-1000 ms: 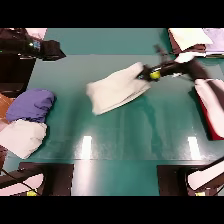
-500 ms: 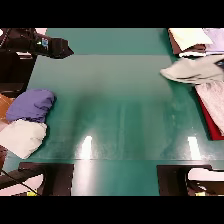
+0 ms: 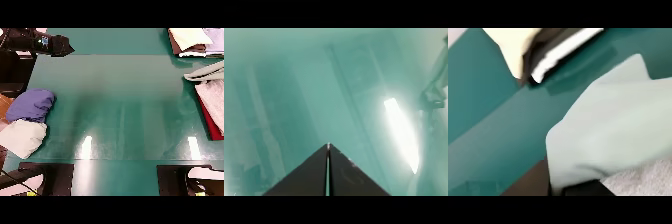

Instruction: Fold the shirts.

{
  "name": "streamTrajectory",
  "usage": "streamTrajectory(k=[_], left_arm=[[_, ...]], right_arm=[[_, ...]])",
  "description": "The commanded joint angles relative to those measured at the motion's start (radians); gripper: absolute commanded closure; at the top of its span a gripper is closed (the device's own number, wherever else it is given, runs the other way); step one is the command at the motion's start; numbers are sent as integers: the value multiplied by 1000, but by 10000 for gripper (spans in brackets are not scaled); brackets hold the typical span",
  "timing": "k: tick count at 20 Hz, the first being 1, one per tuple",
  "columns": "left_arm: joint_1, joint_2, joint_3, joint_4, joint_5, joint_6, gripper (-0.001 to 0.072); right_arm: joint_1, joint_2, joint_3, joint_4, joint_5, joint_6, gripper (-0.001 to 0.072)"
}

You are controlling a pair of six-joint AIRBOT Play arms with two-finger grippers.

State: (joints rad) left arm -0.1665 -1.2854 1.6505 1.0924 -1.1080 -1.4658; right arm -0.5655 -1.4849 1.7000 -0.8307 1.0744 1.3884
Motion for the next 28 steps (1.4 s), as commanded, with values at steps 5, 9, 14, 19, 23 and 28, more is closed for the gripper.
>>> streamTrajectory(k=[5,9,14,19,23,28], left_arm=[[0,-1,0,0,-24,1,679],[0,-1,0,0,-42,8,679],[0,-1,0,0,-61,9,680],[0,-1,0,0,-71,34,679],[0,-1,0,0,-80,35,679],[0,-1,0,0,-74,33,679]], right_arm=[[-76,121,39,-13,134,28,698],[-128,240,-167,-209,209,28,698],[-231,421,-492,-376,212,41,697],[-360,532,-737,-377,198,43,509],[-457,539,-740,-354,222,44,45],[-296,539,-579,-99,245,43,47]])
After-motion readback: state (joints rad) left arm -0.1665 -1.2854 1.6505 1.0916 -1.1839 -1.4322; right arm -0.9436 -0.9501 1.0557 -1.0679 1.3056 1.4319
